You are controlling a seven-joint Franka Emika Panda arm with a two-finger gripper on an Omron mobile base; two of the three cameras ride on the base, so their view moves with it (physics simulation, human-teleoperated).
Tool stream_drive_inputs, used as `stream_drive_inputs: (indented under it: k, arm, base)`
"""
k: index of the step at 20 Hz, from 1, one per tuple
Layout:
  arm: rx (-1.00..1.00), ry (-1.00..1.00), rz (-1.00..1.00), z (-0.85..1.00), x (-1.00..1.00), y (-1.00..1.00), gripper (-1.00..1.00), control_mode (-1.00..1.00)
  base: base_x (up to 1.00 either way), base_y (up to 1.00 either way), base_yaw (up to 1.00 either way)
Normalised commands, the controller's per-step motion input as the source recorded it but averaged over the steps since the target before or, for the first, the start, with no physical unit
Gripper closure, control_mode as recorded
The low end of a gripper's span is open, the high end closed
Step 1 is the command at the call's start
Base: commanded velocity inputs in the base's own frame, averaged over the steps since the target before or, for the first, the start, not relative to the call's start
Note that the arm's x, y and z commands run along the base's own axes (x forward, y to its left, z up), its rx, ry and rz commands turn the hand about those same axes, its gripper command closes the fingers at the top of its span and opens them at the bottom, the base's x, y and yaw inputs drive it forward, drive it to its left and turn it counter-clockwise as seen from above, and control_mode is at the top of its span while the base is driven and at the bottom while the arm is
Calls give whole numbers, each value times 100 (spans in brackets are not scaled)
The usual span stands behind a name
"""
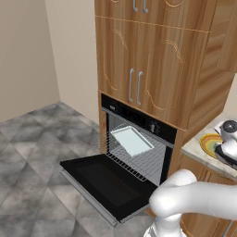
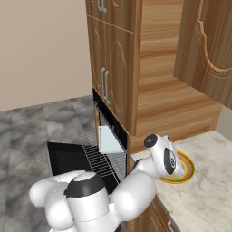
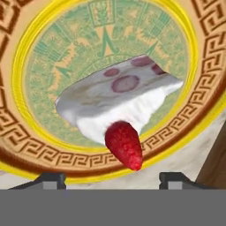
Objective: Take the baked cake out of the oven and place it on the plate for cooling. Then close the oven door.
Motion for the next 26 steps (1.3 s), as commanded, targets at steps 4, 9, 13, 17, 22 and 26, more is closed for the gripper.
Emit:
stream_drive_inputs:
  k: [4,9,13,17,22,26]
  arm:
    - [0,0,3,-6,19,-5,-100,-100]
    - [0,-2,2,18,-27,-25,-100,-100]
    - [1,-12,0,95,-100,-46,-100,-100]
    - [6,-1,1,100,-91,-6,-100,-100]
    - [9,0,4,100,-57,37,-100,-100]
    - [10,0,3,100,-39,71,-100,-100]
  base:
    - [0,0,0]
    - [0,0,0]
    - [0,0,0]
    - [0,0,0]
    - [0,0,0]
    - [0,0,0]
